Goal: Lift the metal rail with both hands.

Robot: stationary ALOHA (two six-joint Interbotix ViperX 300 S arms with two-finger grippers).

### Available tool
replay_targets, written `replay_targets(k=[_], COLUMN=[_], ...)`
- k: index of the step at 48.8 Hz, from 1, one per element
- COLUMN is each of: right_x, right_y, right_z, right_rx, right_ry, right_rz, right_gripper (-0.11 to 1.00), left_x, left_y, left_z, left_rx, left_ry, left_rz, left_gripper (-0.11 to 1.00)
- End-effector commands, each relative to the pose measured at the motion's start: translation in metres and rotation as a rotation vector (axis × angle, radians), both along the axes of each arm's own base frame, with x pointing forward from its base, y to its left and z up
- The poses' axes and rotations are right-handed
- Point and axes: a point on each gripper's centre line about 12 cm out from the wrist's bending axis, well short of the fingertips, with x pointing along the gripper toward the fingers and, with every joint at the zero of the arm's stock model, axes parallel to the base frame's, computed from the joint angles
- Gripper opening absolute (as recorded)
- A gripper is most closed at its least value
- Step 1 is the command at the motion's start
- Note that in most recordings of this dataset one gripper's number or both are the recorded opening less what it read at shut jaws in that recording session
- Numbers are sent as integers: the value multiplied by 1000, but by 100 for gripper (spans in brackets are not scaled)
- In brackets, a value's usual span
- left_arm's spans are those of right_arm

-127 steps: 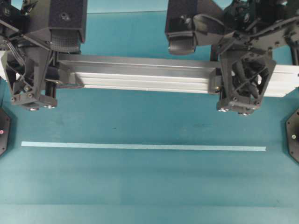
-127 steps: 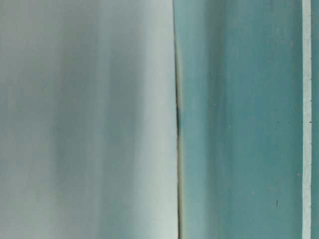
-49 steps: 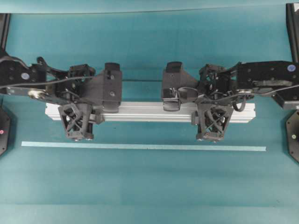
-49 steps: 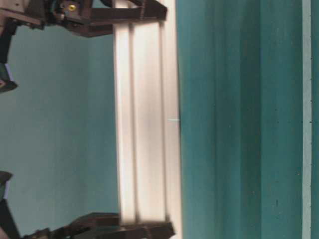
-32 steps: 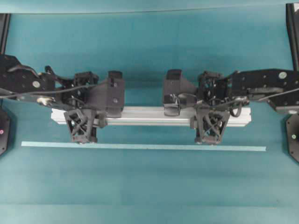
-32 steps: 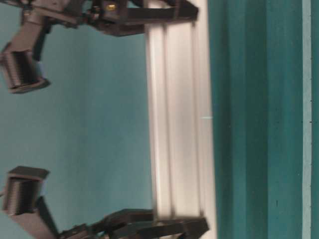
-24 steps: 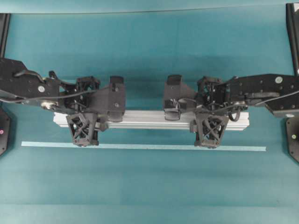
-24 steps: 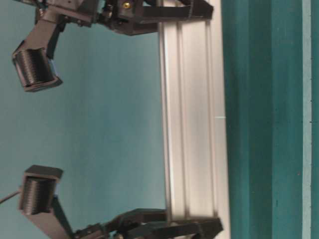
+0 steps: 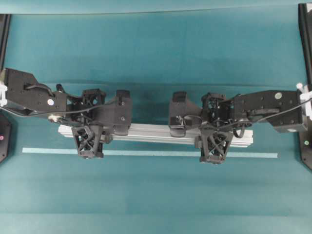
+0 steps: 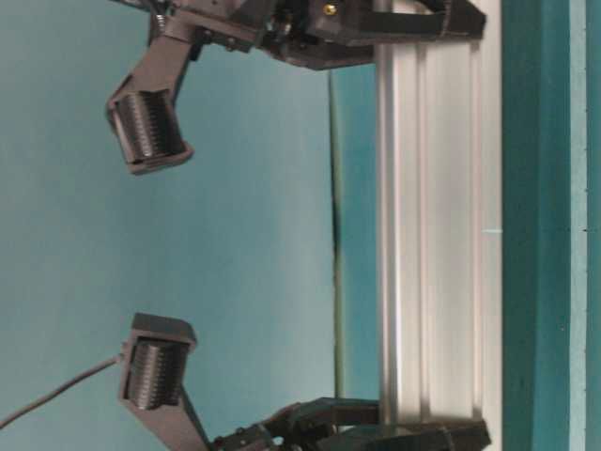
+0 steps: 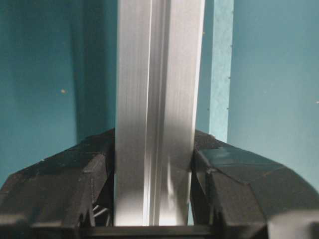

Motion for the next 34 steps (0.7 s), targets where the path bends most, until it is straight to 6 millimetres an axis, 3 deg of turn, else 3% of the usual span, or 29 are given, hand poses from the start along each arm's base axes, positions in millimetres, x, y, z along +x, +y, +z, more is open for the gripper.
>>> replay_targets(k=[1,34], right_x=[1,-10], right_y=[5,12], right_z=[-1,-21], right_rx=[6,19], right_ry=[-3,25], right_rz=[7,10], right_gripper=[39,39], left_x=[0,-3], left_y=[0,-8], left_z=[1,-4], left_rx=[-14,-43], left_ry=[-20,-52], left_rz=[33,68], left_gripper=[36,36])
